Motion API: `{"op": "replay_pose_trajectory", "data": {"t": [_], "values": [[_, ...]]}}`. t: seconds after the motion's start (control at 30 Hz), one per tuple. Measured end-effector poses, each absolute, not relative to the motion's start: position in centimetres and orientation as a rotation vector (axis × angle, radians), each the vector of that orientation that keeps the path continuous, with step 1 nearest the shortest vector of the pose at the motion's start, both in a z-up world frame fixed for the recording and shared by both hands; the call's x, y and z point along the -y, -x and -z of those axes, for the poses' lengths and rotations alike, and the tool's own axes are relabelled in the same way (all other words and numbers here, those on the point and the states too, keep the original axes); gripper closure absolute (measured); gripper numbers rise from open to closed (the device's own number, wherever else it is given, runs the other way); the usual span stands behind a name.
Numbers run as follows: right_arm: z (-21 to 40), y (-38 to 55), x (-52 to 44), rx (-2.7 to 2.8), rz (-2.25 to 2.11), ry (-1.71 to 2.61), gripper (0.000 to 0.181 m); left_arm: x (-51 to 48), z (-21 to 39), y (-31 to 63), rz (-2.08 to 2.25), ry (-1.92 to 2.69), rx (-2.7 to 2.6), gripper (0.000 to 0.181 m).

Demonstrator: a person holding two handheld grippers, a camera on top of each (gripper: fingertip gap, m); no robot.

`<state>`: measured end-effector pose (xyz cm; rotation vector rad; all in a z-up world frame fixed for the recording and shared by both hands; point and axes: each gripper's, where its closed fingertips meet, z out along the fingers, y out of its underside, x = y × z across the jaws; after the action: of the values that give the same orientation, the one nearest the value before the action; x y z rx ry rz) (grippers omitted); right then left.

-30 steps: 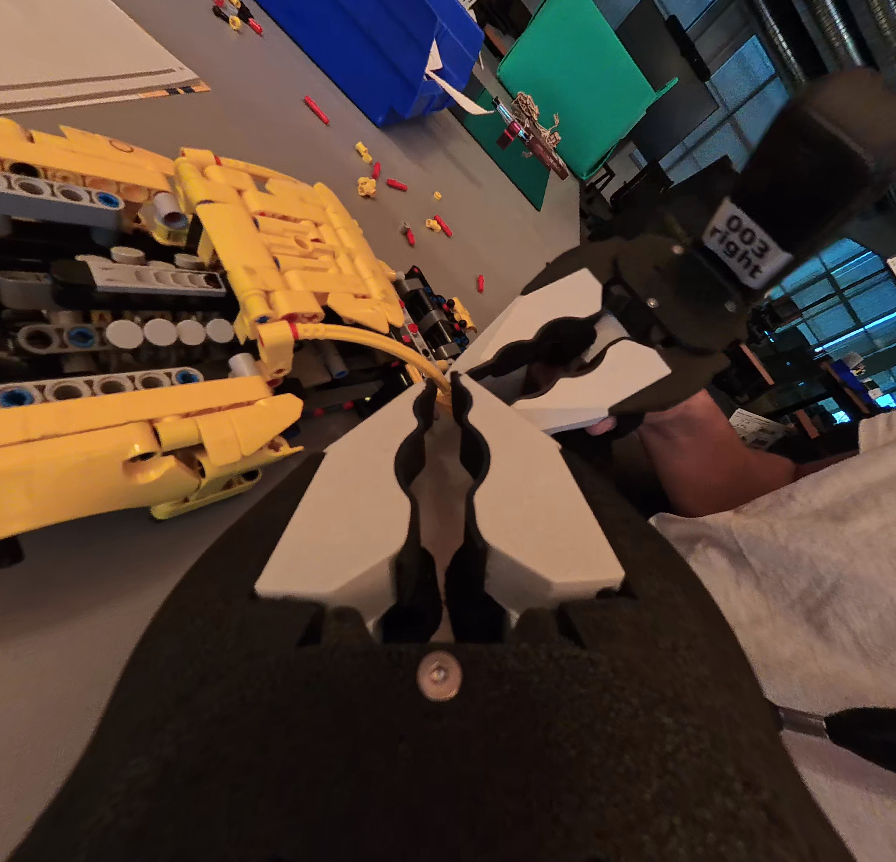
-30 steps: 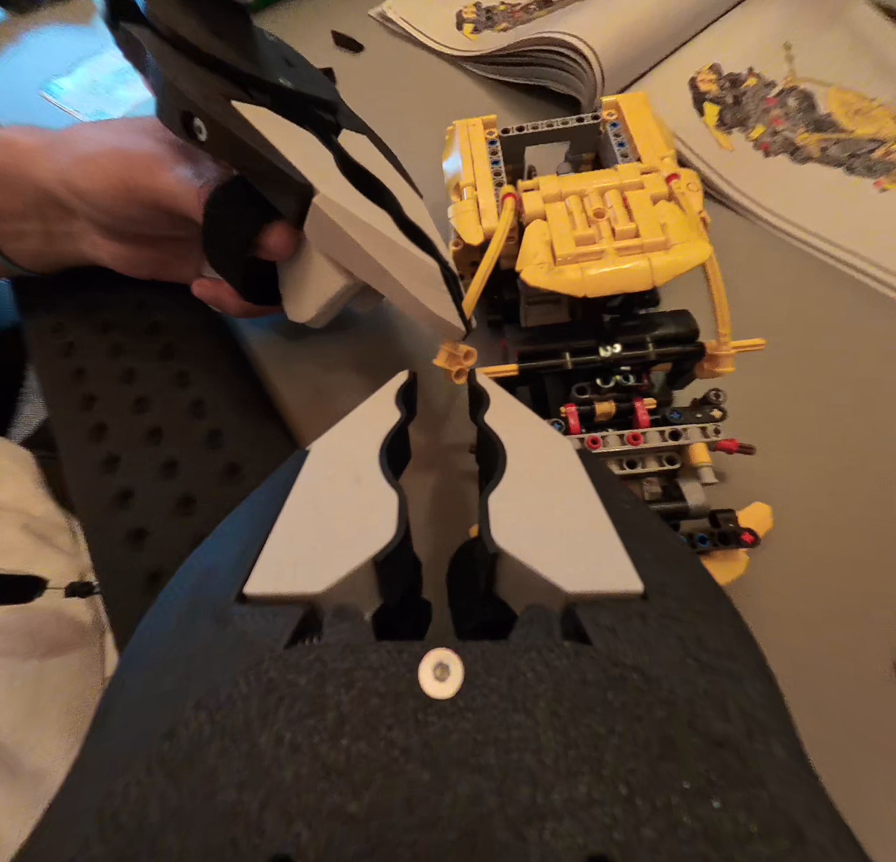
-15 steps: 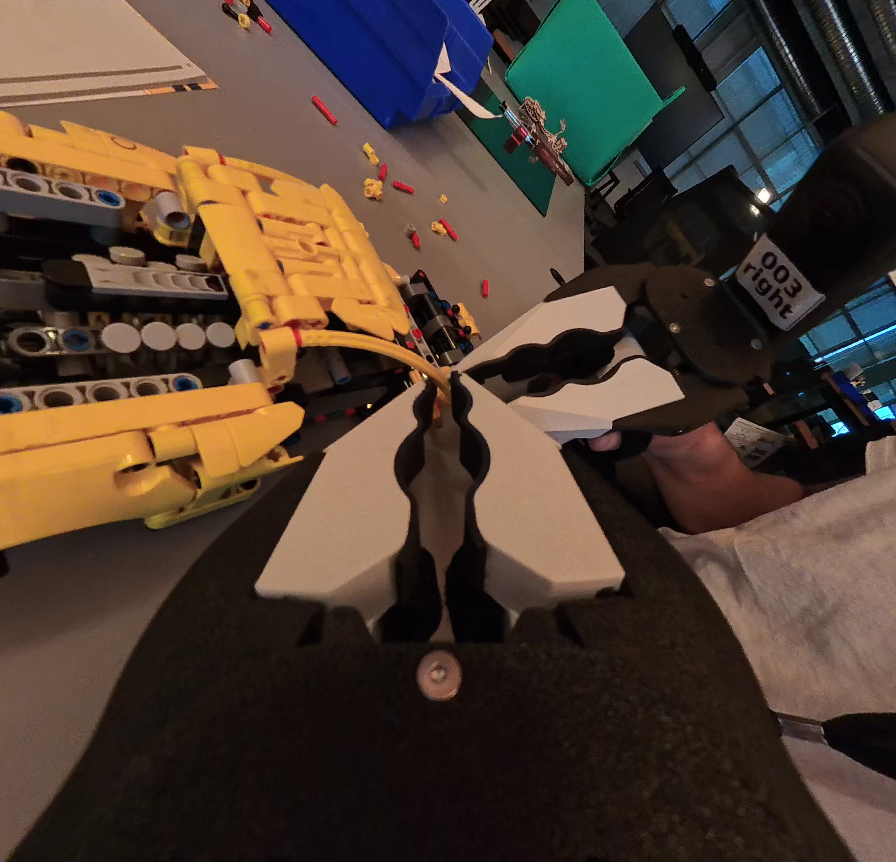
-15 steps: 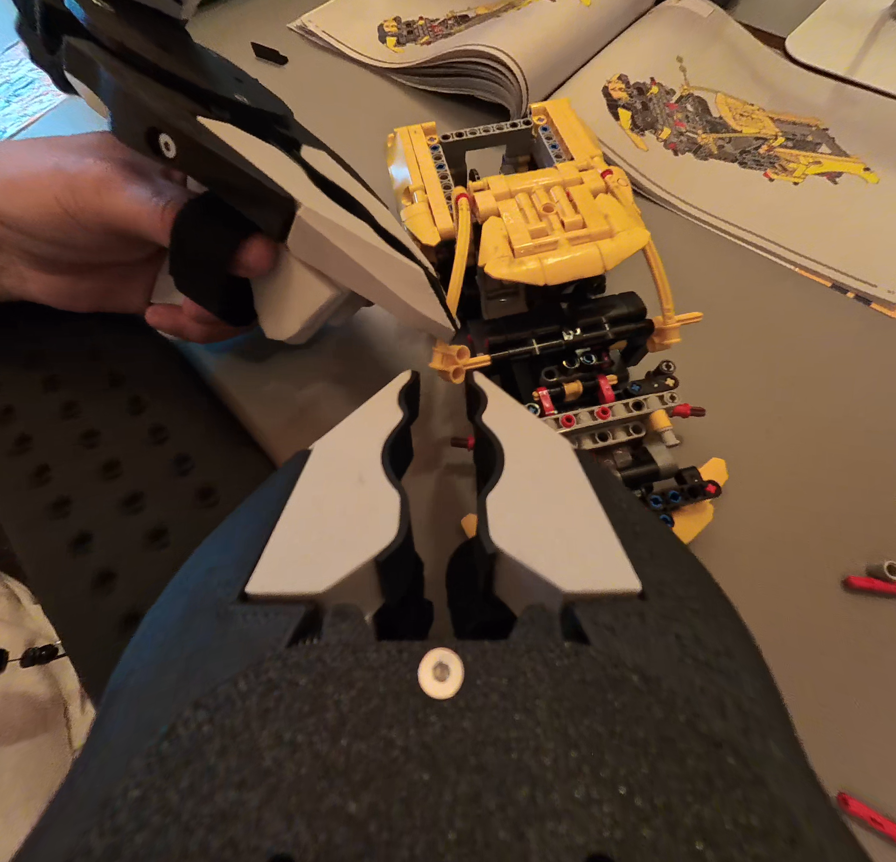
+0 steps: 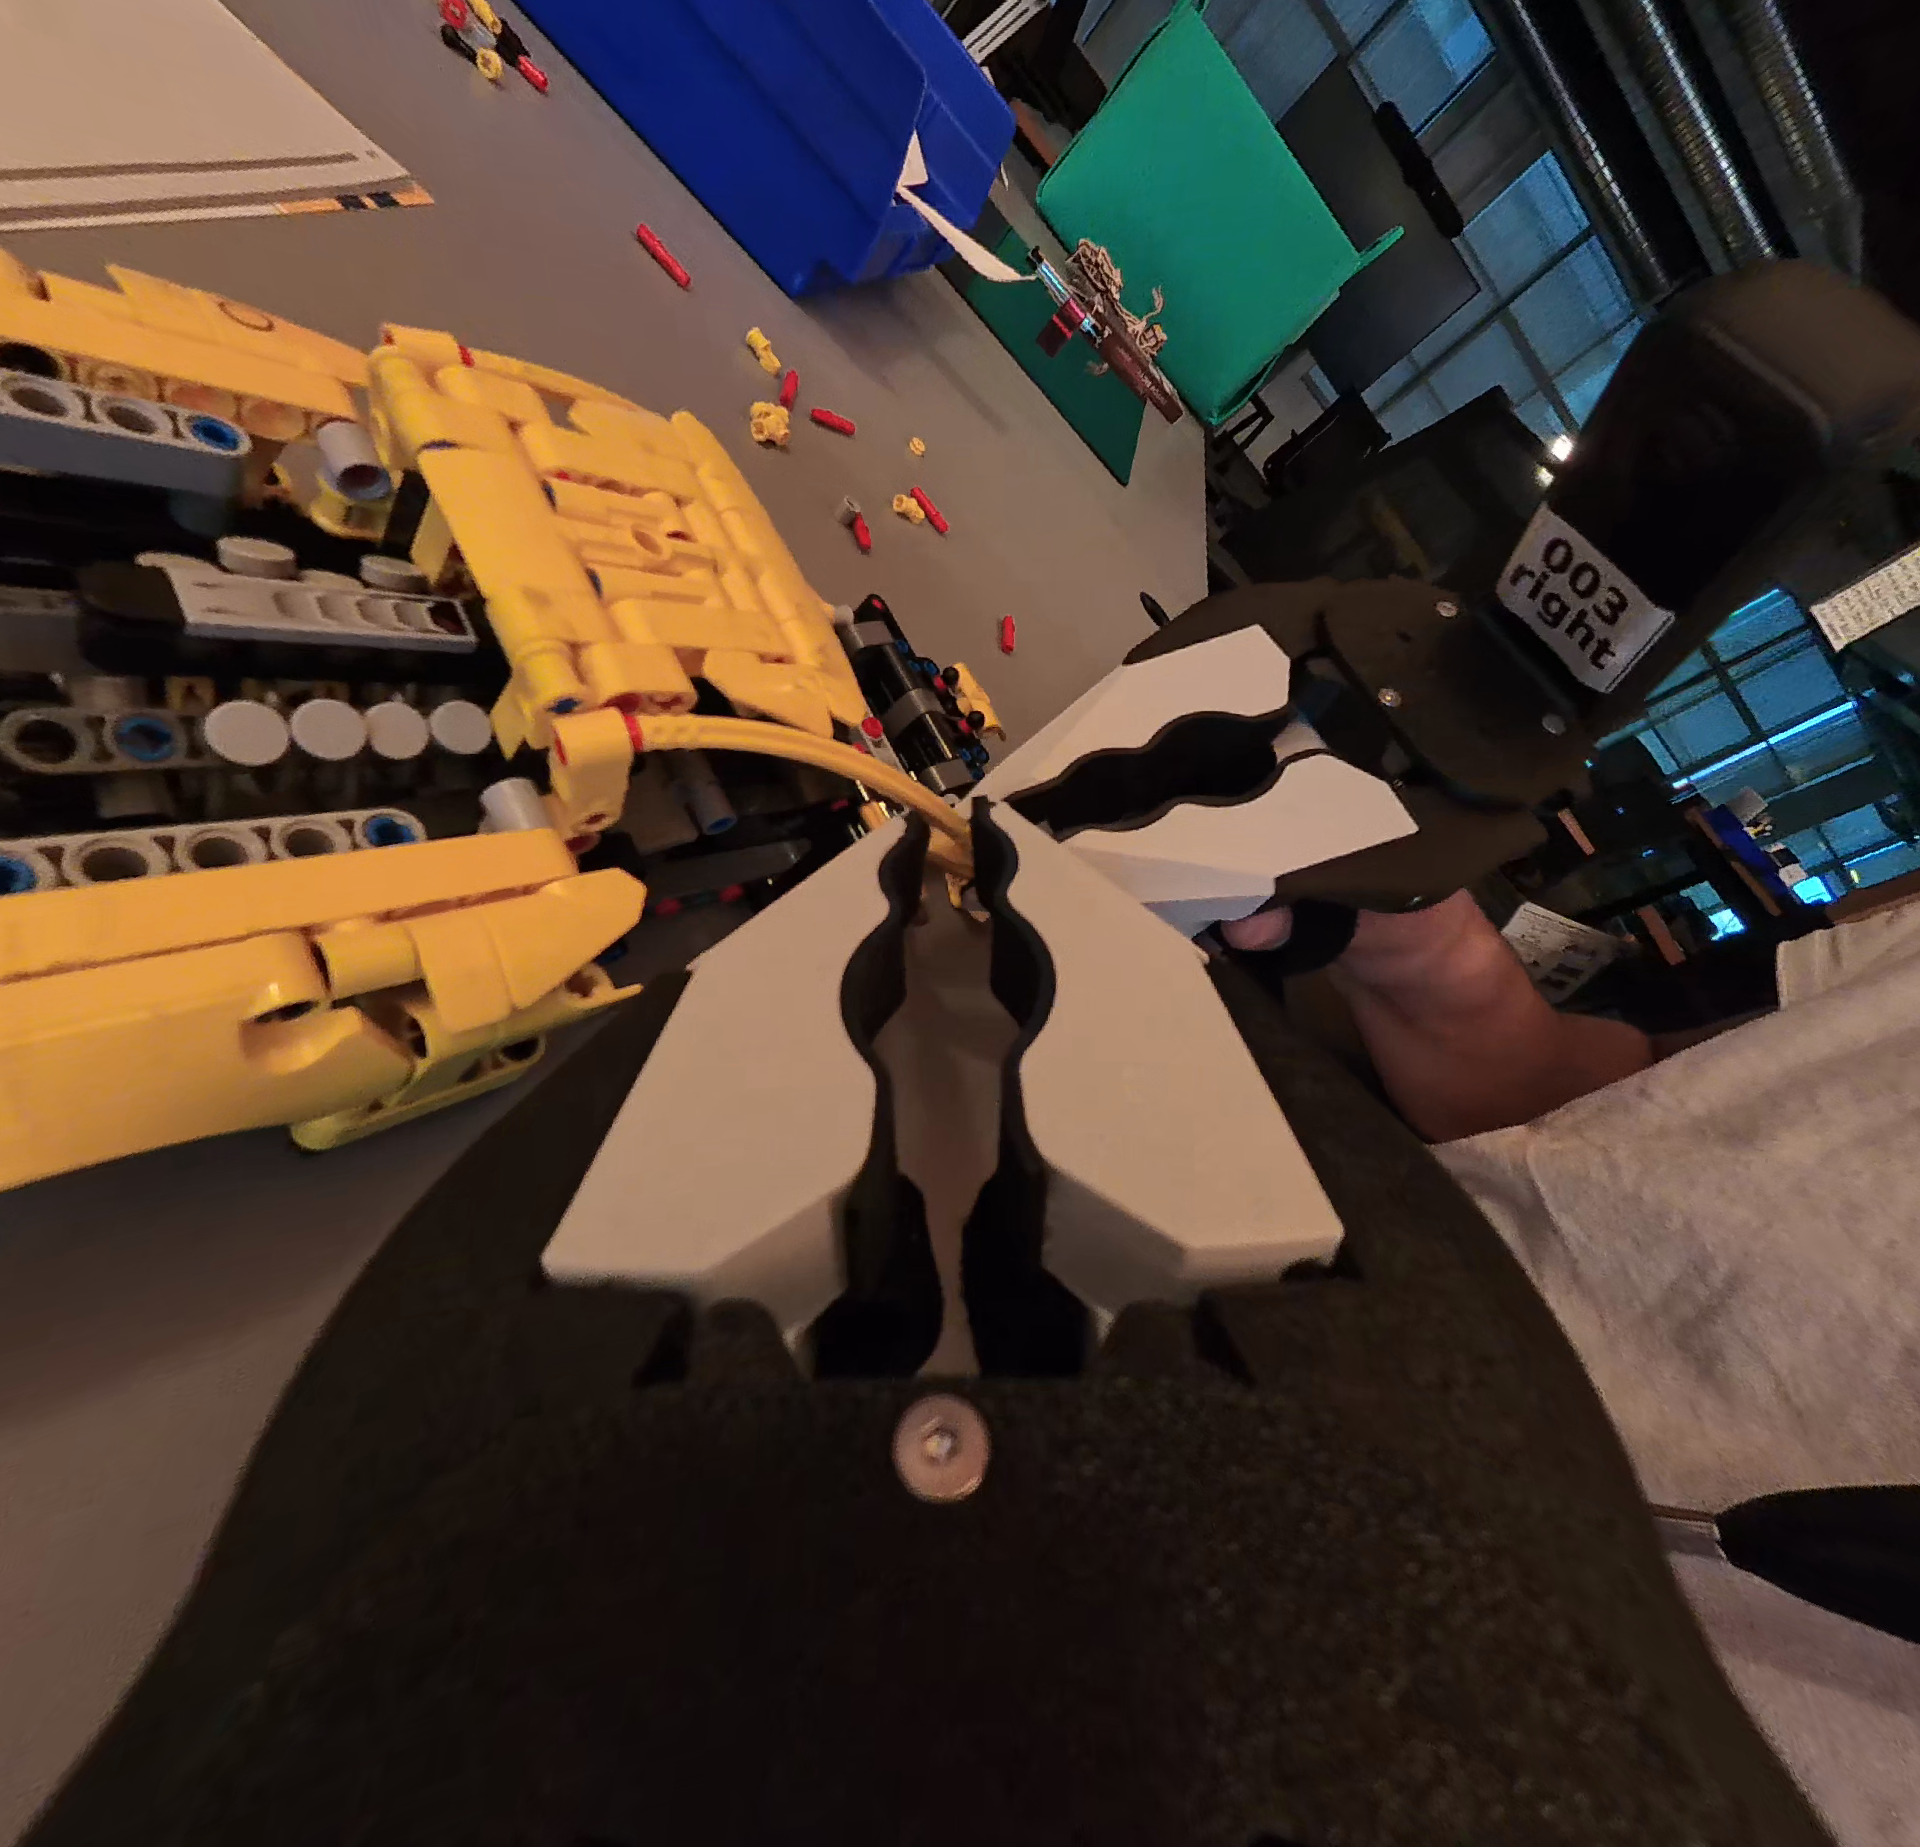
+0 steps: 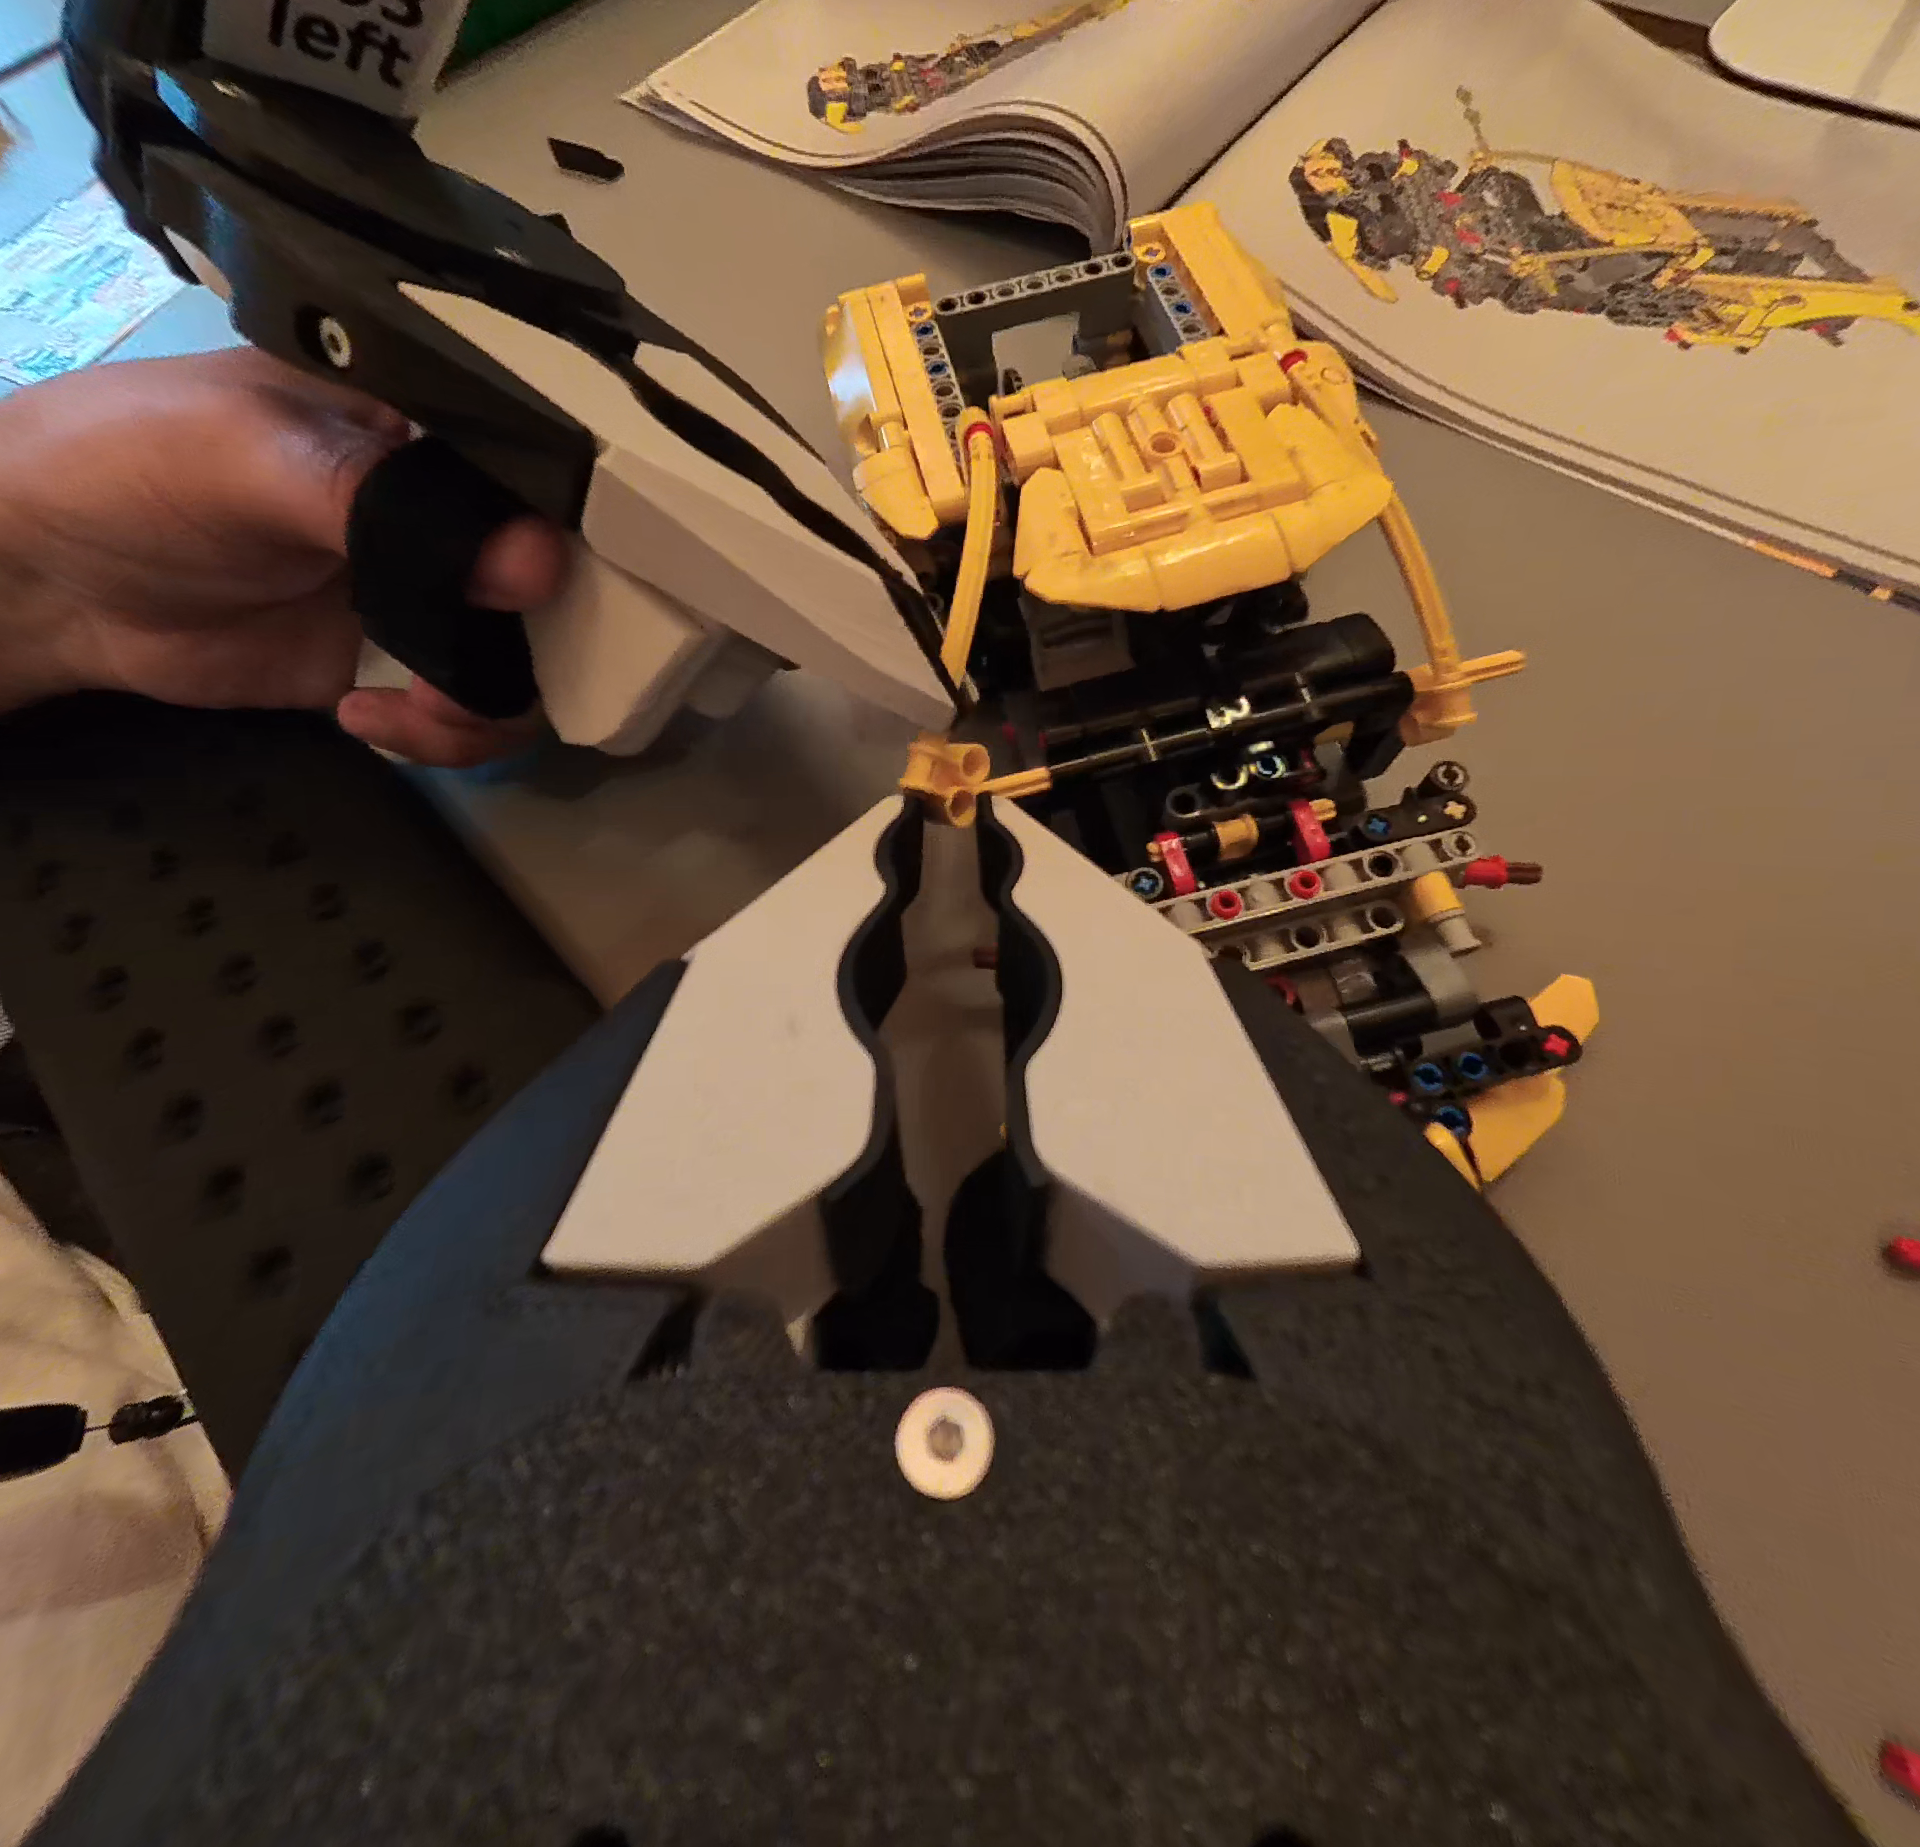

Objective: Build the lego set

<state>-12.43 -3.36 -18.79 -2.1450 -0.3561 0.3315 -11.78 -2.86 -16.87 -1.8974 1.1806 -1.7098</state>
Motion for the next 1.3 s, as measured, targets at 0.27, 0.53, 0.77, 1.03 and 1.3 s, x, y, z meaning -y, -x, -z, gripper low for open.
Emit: {"op": "replay_pose_trajectory", "data": {"t": [0.27, 0.53, 0.77, 1.03, 1.3], "values": [[17.8, 12.4, 3.3, 0.369, -0.382, 2.051, 0.172, 2.9, 16.1, 11.9, 1.797, 1.862, -1.155, 0.173], [16.6, 12.6, 3.4, 0.391, -0.415, 1.965, 0.17, 2.9, 15.5, 12.1, 1.87, 1.84, -1.123, 0.173], [16.9, 12.8, 3.4, 0.408, -0.405, 1.98, 0.171, 2.9, 15.7, 12.2, 1.817, 1.833, -1.15, 0.173], [17.1, 12.8, 3.4, 0.404, -0.414, 1.99, 0.171, 2.9, 15.8, 12.2, 1.832, 1.847, -1.143, 0.173], [17.2, 12.7, 3.3, 0.392, -0.43, 1.997, 0.171, 2.8, 15.9, 12.2, 1.831, 1.851, -1.143, 0.174]]}}
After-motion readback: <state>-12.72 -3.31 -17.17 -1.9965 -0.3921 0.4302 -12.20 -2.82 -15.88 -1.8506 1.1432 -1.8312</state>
